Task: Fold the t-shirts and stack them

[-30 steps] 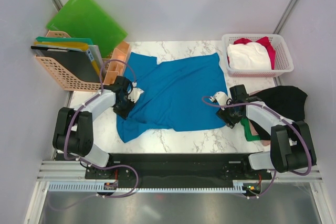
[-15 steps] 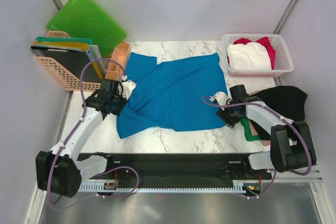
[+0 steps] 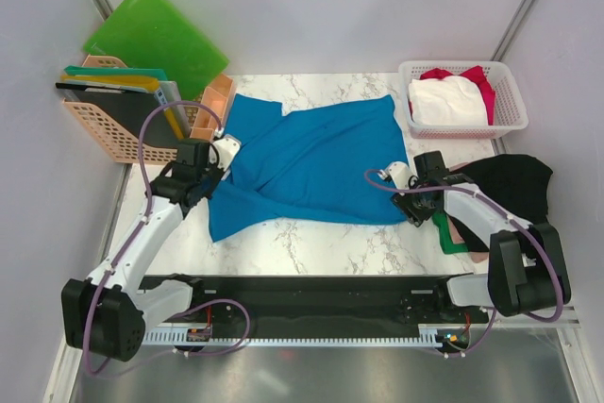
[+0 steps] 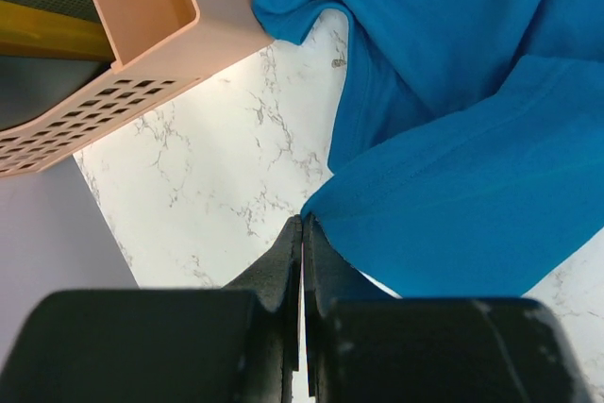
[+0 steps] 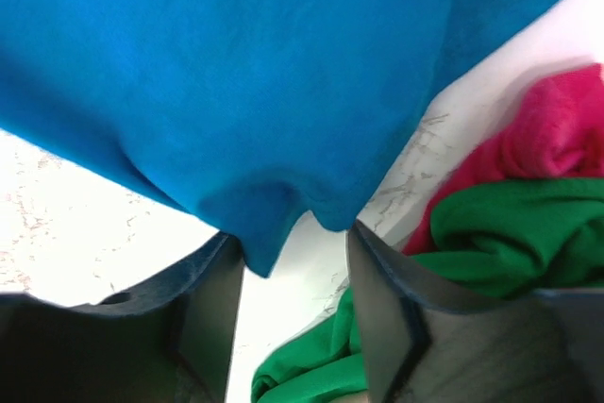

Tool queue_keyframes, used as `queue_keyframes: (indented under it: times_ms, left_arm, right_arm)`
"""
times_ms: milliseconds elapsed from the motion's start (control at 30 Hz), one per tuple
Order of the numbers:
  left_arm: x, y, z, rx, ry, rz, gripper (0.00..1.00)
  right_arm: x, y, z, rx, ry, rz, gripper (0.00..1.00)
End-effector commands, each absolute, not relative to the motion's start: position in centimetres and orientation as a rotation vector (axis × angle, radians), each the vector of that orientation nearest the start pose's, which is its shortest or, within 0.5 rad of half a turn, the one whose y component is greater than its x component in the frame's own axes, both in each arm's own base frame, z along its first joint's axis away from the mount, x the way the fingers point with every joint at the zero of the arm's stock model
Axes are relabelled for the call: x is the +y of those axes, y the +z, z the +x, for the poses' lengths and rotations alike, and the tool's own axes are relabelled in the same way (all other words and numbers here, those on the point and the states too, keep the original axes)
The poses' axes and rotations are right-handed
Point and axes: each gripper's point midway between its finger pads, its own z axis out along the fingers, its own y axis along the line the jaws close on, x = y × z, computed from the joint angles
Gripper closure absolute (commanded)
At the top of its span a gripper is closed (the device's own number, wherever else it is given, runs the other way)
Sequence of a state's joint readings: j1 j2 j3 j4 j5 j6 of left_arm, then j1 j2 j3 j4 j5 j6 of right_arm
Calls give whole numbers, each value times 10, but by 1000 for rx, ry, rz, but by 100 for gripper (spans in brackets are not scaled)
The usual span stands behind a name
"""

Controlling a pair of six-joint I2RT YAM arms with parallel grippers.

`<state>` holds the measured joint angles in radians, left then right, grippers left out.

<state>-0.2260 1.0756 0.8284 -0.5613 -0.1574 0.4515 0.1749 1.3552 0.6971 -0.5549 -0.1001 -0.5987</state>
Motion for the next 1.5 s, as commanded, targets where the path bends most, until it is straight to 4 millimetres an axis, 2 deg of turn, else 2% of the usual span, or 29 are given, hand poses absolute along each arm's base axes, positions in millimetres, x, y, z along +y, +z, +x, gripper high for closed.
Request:
queue_keyframes:
  times_ms: [0,67,167,200,333,567,700,800,967,1333,1467]
  left_arm:
    - [-17,150,307,2224,342,726,98]
    - [-19,145,310,2230,340,733,98]
    - [-21,143,314,2231,332,733,98]
    - [-21,145,316,2225,329,730,98]
    - [-26,146,320,2220,306,731,98]
    - [-27,147,325,2208,306,724,98]
    - [-27,153,332,2181,320,714,98]
    - [-27,161,337,2150,326,700,98]
    - [-31,180,345,2090,309,654,98]
    - [-28,192,352,2028,350,630,98]
    - [-27,203,360,1975,363,592,98]
  right_arm:
    - [48,49,266,2455,43,-1017,50]
    - [51,50,263,2457,72,-1024,64]
    - [55,52,260,2463,104,-1034,99]
    - [55,54,261,2461,106,-1032,100]
    - [57,59,259,2450,116,-1036,100]
    - [59,80,262,2432,122,-1008,100]
    - [62,102,273,2385,113,-989,100]
    - [62,108,279,2377,106,-983,100]
    - [66,108,291,2373,123,-970,100]
    - [67,94,318,2383,88,-942,100]
    - [67,103,331,2349,61,-882,100]
